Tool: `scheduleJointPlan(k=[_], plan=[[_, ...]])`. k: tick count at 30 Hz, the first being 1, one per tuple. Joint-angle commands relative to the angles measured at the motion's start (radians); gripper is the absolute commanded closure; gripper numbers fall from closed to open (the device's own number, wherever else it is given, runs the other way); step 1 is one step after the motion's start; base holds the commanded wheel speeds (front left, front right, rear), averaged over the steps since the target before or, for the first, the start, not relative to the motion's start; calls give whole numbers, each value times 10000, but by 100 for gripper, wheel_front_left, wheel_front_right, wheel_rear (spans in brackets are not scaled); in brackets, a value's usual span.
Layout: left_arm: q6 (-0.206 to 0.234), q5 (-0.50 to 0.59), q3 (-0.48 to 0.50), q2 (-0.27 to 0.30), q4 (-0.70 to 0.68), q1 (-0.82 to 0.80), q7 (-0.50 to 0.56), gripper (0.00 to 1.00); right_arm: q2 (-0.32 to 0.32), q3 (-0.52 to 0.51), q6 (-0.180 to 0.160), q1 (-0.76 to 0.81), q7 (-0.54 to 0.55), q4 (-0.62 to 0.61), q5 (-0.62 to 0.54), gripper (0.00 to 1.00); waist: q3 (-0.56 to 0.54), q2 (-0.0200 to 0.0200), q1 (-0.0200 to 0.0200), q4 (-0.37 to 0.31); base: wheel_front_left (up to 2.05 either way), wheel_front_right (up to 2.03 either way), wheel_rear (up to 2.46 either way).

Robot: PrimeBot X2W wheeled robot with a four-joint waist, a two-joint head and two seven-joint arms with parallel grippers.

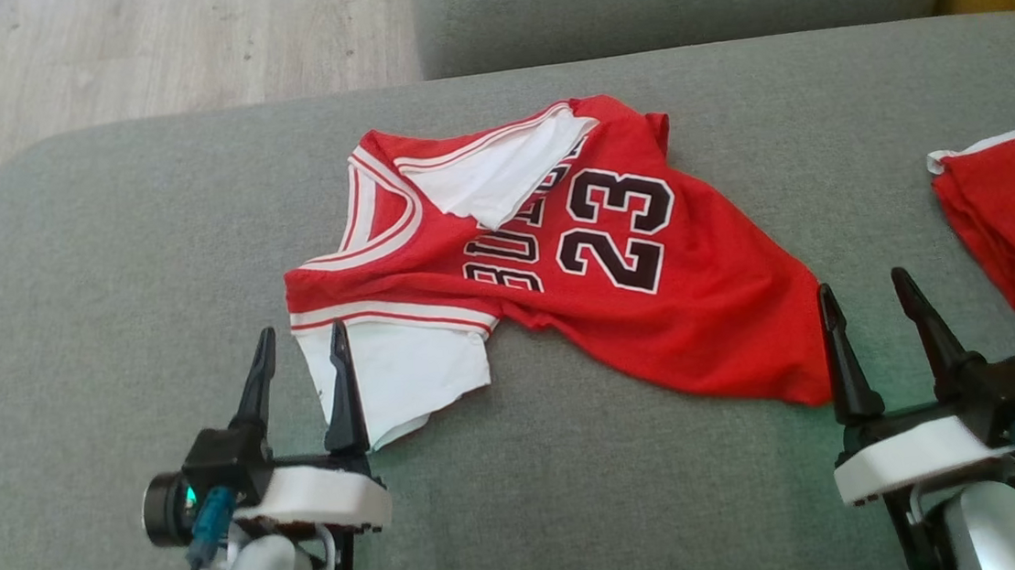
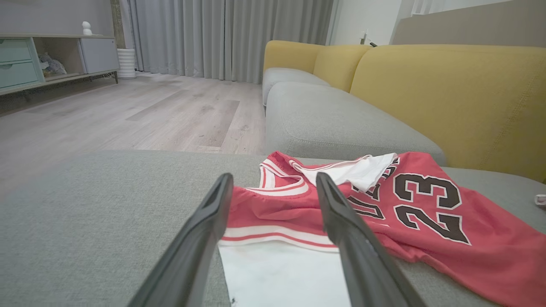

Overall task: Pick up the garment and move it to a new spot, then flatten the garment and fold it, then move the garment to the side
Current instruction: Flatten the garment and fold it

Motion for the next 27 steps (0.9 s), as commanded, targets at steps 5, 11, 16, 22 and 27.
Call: scheduleJointPlan(k=[5, 11, 16, 22, 27], plan=[[-42, 177, 282, 21, -321, -300, -108, 0, -53, 251, -7, -137, -109, -355, 72, 0, 63, -1, 1, 68, 0, 0, 0], [-132, 158, 82, 0, 633, -530, 46, 0, -53, 324, -7, -150, -109, -384, 109, 0, 221, -1, 1, 12, 0, 0, 0], [-74, 207, -76, 47, 1613, -759, 634, 0, -53, 303, -7, -153, -109, -373, 163, 0, 372, -1, 1, -55, 0, 0, 0], [15, 147, -132, 63, 2457, -1022, 1115, 0, -53, 365, -7, -186, -109, -341, 138, 0, 498, -1, 1, -145, 0, 0, 0], [324, 145, -120, 109, 3036, -1162, 1608, 0, -53, 376, -7, -218, -109, -316, 152, 0, 541, -1, 1, -221, 0, 0, 0]])
